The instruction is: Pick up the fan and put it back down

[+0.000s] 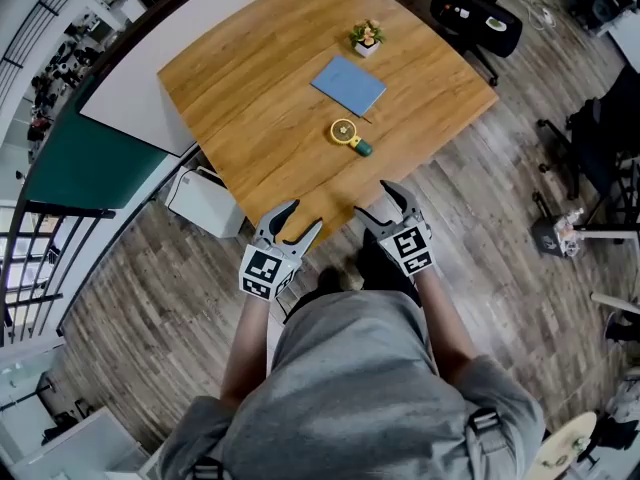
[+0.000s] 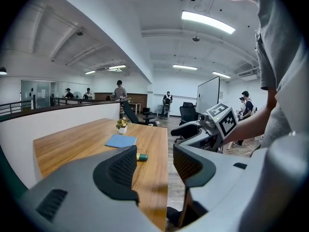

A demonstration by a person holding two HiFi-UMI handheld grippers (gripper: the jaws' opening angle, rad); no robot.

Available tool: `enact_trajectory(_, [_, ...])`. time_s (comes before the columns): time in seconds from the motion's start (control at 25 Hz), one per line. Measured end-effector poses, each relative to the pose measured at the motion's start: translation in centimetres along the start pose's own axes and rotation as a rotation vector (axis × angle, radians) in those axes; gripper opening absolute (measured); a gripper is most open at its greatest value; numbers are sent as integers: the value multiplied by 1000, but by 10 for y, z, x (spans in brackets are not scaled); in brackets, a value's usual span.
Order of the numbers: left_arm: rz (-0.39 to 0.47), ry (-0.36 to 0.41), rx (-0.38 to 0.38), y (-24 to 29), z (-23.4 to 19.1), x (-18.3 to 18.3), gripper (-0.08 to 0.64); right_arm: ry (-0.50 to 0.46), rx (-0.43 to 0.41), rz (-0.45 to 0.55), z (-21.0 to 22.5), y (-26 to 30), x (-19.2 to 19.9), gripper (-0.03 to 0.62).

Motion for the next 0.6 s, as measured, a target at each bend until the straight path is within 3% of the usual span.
enact_trajectory(0.6, [-23, -71, -151, 64, 6, -24, 250, -39, -183, -16, 78, 19, -2, 341])
Point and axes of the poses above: the fingertips, and each gripper's own axes: y forward along the fingers, z to its right, x out of its underside, the point moved 1 cm from there along -y, backward along the fingers, and after that the axes turned 15 degrees about -x, right-handed, at the moved point
